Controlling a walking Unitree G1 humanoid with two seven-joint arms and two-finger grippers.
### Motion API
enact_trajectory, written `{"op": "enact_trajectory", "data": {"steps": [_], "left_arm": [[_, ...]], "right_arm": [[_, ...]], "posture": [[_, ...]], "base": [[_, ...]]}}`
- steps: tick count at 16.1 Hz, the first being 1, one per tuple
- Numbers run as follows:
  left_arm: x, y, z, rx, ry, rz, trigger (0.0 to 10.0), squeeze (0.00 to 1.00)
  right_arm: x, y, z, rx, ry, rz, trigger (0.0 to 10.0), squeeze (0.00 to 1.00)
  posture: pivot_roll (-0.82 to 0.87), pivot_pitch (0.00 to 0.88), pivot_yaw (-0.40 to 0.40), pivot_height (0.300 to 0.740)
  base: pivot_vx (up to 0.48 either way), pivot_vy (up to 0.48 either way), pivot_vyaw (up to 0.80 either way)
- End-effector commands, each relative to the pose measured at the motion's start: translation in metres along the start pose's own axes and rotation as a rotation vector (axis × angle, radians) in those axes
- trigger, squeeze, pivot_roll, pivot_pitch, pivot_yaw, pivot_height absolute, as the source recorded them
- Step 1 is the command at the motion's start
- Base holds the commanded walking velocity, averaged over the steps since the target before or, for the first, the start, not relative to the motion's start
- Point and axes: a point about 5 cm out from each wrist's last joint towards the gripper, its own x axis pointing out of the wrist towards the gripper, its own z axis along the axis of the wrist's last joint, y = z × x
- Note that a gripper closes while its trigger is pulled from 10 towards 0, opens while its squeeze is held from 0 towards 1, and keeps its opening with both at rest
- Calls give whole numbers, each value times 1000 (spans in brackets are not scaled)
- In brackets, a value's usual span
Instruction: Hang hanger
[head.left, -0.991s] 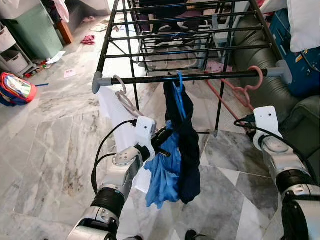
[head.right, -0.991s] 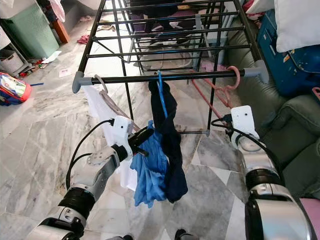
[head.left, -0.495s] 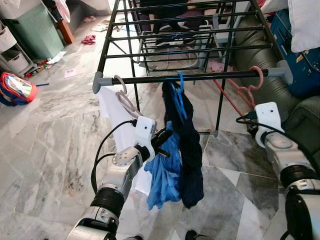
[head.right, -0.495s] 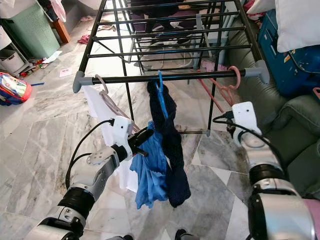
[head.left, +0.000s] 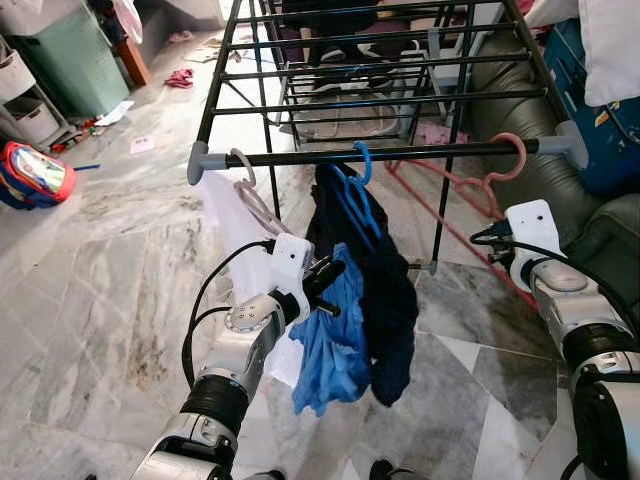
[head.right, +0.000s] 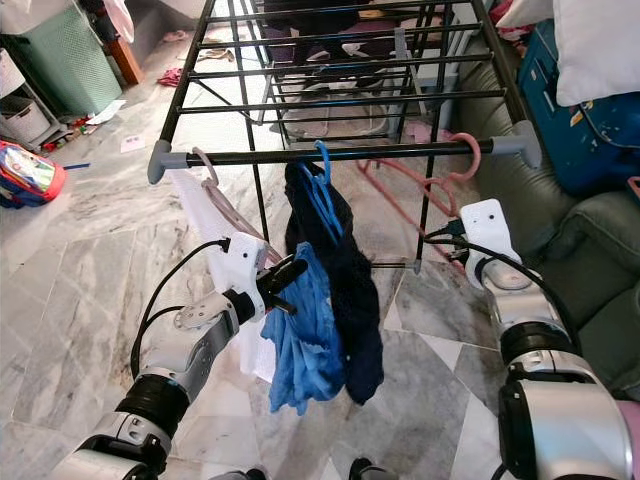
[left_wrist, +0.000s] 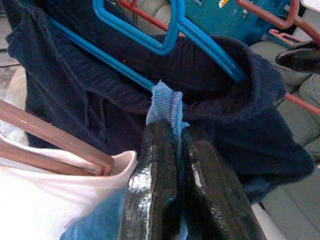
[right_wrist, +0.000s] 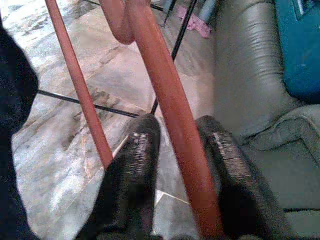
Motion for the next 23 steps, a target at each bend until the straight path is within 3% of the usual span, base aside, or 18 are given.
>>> {"op": "enact_trajectory", "data": {"steps": [1,8,16,18,19,20,21,22,23], "left_arm": [[-2,2,0,14,11,7,10000,0],[-2,2,-2,16,17,11,10000,0],[1,1,-1,23,17,16,10000,0],[0,4,0,23,-1,45,10000,0],[0,5,1,21,-7,54,10000,0],[-1,5,0,22,-15,61,10000,0],[-1,3,0,22,-19,62,10000,0],[-1,2,-1,24,-23,62,10000,0],[0,0,-2,27,-23,65,10000,0]], "right_arm": [[1,2,2,-9,-2,18,0,0],[-1,-2,0,12,-18,23,0,0],[-3,-3,-4,28,-37,-64,0,0],[-6,-9,5,51,-121,-141,2392,0],[-9,-10,8,56,-169,-174,2863,0],[-11,-8,6,61,-191,-181,5255,0],[-13,-6,4,67,-210,-192,5686,0],[-17,-4,2,75,-228,-201,9765,0],[-21,0,-3,81,-232,-194,10000,0]], "posture": [[-43,139,75,740],[-43,140,74,740],[-49,132,71,740],[-49,130,68,740],[-52,129,68,740],[-55,128,69,740],[-58,128,71,740],[-63,128,73,740],[-65,128,74,740]], "base": [[0,0,0],[0,0,0],[0,0,0],[0,0,0],[0,0,0],[0,0,0],[0,0,0],[0,0,0],[0,0,0]]}}
